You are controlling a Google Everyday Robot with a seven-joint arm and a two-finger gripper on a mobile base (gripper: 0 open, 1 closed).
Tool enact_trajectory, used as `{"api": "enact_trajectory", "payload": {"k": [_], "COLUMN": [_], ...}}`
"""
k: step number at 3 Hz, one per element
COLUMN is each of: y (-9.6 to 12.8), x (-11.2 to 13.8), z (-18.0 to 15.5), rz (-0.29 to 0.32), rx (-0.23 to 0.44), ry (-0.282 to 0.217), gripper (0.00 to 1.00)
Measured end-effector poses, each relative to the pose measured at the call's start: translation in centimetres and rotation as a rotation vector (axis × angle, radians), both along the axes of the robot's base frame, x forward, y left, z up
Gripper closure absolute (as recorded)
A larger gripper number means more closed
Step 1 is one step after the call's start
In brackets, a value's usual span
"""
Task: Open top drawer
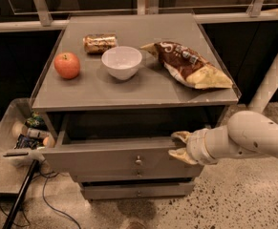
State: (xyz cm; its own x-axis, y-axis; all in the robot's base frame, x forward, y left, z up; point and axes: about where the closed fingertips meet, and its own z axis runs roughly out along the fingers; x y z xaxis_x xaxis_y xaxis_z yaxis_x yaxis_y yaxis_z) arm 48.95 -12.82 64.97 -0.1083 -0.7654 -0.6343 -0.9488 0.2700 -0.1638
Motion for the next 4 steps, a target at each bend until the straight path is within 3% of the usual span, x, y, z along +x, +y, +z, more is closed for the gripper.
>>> {"api": "enact_trajectory", "payload": {"k": [1,2,4], "y": [0.00,-0.13,-0.13], "x": [0.01,-0.29,-0.29], "z": [0.20,0.26,0.27], "rz": [0.000,-0.003,-0.003], "rx": [0.000,0.000,0.000], "ry": [0.000,0.002,0.002], "gripper": [1.00,1.00,0.58]}}
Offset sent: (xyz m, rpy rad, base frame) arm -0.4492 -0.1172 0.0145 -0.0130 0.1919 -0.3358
